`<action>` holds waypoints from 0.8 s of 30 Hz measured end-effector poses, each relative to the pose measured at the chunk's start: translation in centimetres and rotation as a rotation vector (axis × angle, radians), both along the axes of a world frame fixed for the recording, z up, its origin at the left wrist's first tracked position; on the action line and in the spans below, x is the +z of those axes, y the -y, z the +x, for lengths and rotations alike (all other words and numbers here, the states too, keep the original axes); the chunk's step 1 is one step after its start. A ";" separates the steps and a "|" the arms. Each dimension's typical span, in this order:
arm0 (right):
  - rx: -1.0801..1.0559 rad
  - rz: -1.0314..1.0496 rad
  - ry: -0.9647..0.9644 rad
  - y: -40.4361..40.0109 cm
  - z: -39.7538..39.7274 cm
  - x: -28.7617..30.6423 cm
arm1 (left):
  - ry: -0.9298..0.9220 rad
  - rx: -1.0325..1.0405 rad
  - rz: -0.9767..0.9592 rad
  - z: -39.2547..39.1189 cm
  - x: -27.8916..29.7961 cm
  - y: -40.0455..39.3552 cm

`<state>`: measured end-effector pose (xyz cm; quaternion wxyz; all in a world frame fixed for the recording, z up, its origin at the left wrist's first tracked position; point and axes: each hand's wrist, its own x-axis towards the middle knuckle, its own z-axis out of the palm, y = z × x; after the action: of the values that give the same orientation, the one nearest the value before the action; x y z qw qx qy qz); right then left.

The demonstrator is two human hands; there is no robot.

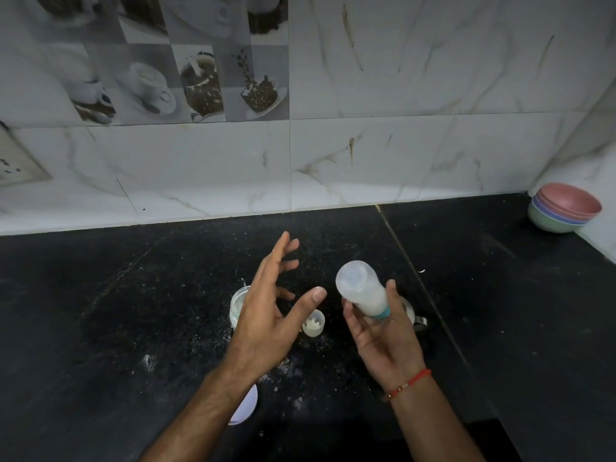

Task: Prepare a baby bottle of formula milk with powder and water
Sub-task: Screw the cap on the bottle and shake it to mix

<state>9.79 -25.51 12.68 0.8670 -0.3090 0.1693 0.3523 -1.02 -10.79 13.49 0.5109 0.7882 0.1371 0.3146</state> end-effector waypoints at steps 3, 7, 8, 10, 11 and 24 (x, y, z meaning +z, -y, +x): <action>0.045 -0.070 0.249 -0.1 -0.4 -0.1 | -0.010 0.030 -0.031 -0.3 -0.4 0.2; 0.358 -0.600 1.314 0.8 0.2 0.4 | -0.003 0.082 -0.055 -0.5 -1.3 0.2; 0.488 -0.750 1.529 0.8 0.4 0.4 | 0.003 0.086 -0.060 -0.6 -1.4 0.2; 0.664 -0.854 1.630 0.7 0.7 0.6 | 0.007 0.089 -0.056 -0.7 -1.4 0.2; 0.669 -0.826 1.619 0.6 0.6 0.6 | 0.008 0.090 -0.054 -0.7 -1.4 0.2; -0.048 0.163 0.077 -0.2 0.1 0.1 | 0.004 0.094 -0.061 -0.9 -1.0 0.6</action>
<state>9.85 -25.32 12.74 0.9034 -0.2468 0.1141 0.3317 -1.92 -11.38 12.46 0.5194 0.7644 0.1825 0.3355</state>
